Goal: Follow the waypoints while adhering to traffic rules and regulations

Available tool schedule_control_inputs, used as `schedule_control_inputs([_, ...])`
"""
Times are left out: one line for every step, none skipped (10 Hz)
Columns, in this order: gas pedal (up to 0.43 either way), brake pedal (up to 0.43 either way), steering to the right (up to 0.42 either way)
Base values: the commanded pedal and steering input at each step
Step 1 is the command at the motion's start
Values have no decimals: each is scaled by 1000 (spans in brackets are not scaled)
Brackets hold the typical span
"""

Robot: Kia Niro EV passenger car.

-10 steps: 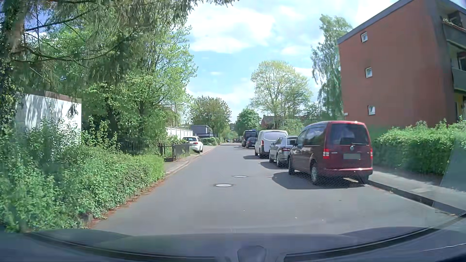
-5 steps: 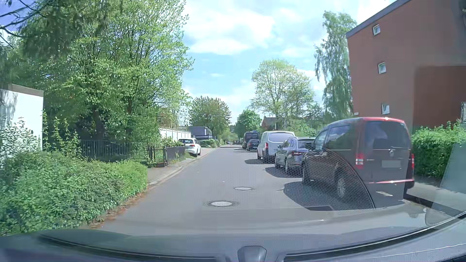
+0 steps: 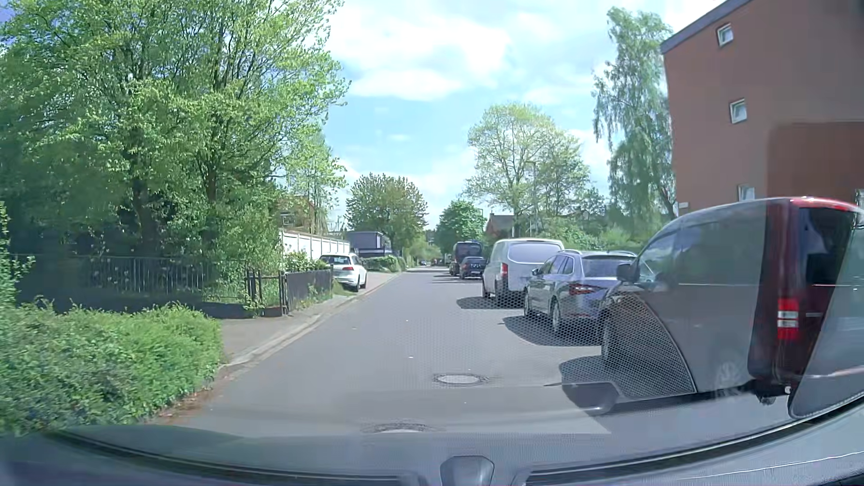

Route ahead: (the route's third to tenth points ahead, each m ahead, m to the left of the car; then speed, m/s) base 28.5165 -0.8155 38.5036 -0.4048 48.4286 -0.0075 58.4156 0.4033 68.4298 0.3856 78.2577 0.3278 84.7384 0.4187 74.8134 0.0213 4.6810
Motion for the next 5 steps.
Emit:
schedule_control_inputs([59,0,-3])
schedule_control_inputs([59,0,-3])
schedule_control_inputs([59,0,-3])
schedule_control_inputs([59,0,-3])
schedule_control_inputs([59,0,-2])
